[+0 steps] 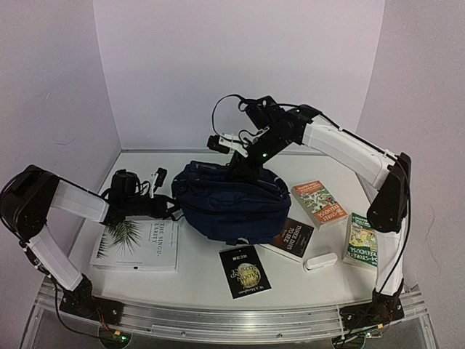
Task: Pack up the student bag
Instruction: Unzip the student bag at the center of the board.
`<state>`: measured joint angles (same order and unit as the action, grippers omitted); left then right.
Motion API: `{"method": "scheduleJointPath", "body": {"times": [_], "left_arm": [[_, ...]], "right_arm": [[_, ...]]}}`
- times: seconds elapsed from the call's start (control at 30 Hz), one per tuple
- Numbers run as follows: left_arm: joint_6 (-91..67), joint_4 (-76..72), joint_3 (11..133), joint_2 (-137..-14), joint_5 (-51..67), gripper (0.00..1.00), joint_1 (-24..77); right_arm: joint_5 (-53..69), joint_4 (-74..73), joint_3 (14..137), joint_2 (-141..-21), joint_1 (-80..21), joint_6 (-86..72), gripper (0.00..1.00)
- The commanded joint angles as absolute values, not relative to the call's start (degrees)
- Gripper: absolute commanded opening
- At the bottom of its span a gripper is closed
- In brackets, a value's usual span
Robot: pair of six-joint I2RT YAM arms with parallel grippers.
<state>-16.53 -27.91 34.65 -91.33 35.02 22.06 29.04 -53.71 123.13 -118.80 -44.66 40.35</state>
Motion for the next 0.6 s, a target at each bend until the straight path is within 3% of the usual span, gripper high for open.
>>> {"method": "scheduleJointPath", "body": {"times": [0.0,0.57], "left_arm": [[-15.19,-23.03,36.79,-86.62,31.83,0.04,22.00],[-13.56,-2.67,35.76,-67.68,30.74,0.00,25.78]], "right_arm": [[29.34,-49.90,125.70,-114.17,-44.91,41.47,0.00],[15.71,-45.50,127.72,-121.97,-44.84,39.14,0.00]]}}
